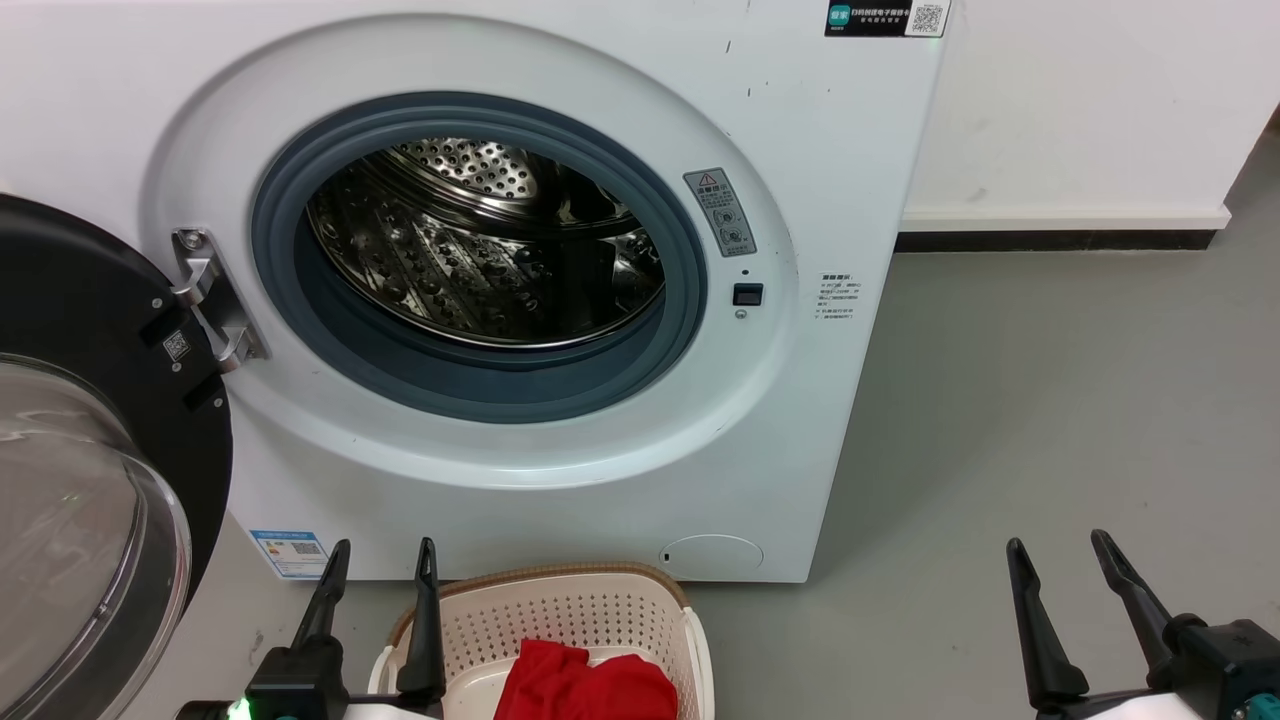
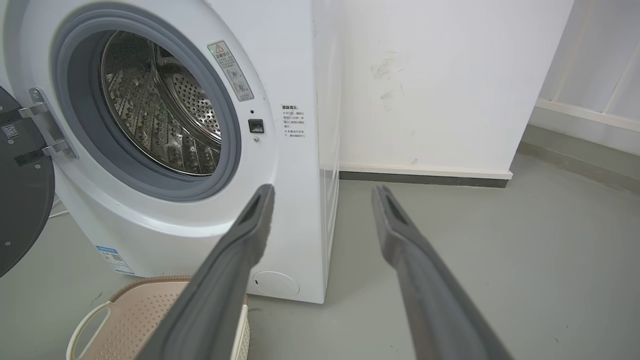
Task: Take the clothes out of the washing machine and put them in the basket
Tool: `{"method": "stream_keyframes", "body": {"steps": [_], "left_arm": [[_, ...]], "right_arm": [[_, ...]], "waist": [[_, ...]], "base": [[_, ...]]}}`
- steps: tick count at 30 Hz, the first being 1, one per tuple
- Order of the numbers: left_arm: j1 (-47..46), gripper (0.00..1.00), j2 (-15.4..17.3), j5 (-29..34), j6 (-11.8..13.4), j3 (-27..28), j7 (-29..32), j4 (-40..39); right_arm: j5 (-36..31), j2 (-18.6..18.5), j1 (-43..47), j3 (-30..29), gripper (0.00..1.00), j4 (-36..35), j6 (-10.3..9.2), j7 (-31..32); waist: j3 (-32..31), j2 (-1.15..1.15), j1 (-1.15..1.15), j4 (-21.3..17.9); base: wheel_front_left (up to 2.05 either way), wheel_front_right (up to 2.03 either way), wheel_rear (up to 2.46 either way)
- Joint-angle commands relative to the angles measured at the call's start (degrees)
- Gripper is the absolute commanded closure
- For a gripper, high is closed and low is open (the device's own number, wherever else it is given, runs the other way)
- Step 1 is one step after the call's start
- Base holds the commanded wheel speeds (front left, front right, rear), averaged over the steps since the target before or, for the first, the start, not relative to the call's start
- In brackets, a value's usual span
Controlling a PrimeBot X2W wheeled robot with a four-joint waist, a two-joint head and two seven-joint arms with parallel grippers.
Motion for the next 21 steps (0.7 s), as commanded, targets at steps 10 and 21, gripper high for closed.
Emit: {"method": "stream_keyframes", "body": {"steps": [10,21], "left_arm": [[-0.20,0.00,0.61,-0.76,0.57,0.01,0.17,0.33],[-0.58,1.00,0.19,-7.81,-0.68,0.61,1.40,2.43]], "right_arm": [[0.70,-0.01,0.58,0.32,0.00,0.53,-0.02,-0.44],[8.19,-0.38,-1.03,0.54,1.00,3.45,0.00,-0.35]], "waist": [[0.27,0.00,0.00,-0.16],[0.44,0.00,0.00,-0.21]], "base": [[0.00,0.00,0.00],[0.00,0.00,0.00]]}}
